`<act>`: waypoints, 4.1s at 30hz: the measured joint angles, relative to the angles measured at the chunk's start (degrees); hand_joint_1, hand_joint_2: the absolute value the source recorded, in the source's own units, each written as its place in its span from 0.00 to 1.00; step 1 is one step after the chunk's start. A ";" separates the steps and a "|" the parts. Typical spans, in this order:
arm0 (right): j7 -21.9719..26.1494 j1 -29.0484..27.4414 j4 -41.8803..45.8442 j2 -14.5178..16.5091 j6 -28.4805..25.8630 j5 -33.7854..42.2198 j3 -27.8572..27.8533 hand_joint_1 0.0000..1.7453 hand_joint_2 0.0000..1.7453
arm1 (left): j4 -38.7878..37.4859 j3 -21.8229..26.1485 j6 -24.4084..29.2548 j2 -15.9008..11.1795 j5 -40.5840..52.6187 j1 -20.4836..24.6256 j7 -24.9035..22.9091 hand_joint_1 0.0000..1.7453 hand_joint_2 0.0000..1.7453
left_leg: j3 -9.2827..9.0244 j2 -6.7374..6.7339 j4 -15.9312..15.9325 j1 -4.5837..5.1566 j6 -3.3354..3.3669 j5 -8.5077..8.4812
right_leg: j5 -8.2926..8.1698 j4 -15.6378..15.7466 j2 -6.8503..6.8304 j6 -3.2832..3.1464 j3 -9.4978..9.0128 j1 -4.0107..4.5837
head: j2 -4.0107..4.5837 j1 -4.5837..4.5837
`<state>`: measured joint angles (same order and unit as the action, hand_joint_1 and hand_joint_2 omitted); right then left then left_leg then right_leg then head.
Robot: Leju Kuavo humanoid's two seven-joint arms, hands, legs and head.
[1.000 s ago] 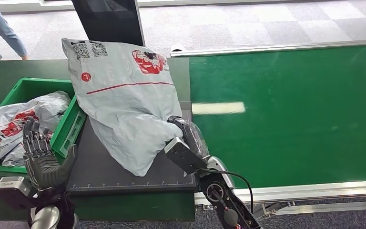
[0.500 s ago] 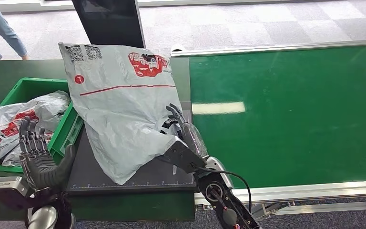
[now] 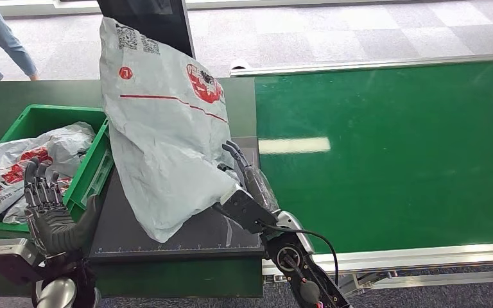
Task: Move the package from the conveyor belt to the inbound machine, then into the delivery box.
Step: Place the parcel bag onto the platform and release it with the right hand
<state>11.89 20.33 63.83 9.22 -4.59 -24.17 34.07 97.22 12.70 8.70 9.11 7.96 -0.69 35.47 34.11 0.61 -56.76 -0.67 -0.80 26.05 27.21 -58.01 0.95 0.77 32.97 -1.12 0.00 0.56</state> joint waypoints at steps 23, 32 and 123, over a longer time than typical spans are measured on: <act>-2.06 -1.17 0.03 -1.39 3.93 0.91 -1.56 0.50 1.00 | -1.80 -0.42 -2.58 -1.67 5.95 1.52 -13.12 0.00 1.00 | -0.01 -0.02 -0.01 0.00 0.00 0.00 | 0.00 0.01 0.01 0.00 0.04 -0.01 | 0.00 -0.01; -3.46 -2.90 1.73 -2.80 1.93 -3.06 -4.78 1.00 1.00 | -3.23 -0.93 -2.56 -2.32 5.75 2.62 -14.07 0.00 1.00 | -0.01 -0.03 -0.01 0.00 0.00 0.00 | 0.00 0.01 0.01 0.00 0.04 -0.01 | 0.00 0.00; 6.22 4.49 -0.60 -1.12 10.16 1.05 2.35 0.00 0.00 | -9.95 -1.84 -1.90 -5.27 10.05 6.78 -11.87 0.00 1.00 | -0.01 -0.02 -0.02 -0.05 0.00 -0.02 | -0.02 0.00 -0.03 -0.01 0.02 0.04 | 0.00 0.00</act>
<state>18.11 24.81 63.23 8.10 5.57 -23.12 36.42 87.27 10.86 6.80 3.85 18.01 6.08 23.61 34.10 0.59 -56.78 -0.72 -0.80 26.04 27.19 -58.02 0.92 0.76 32.99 -1.08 0.00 0.56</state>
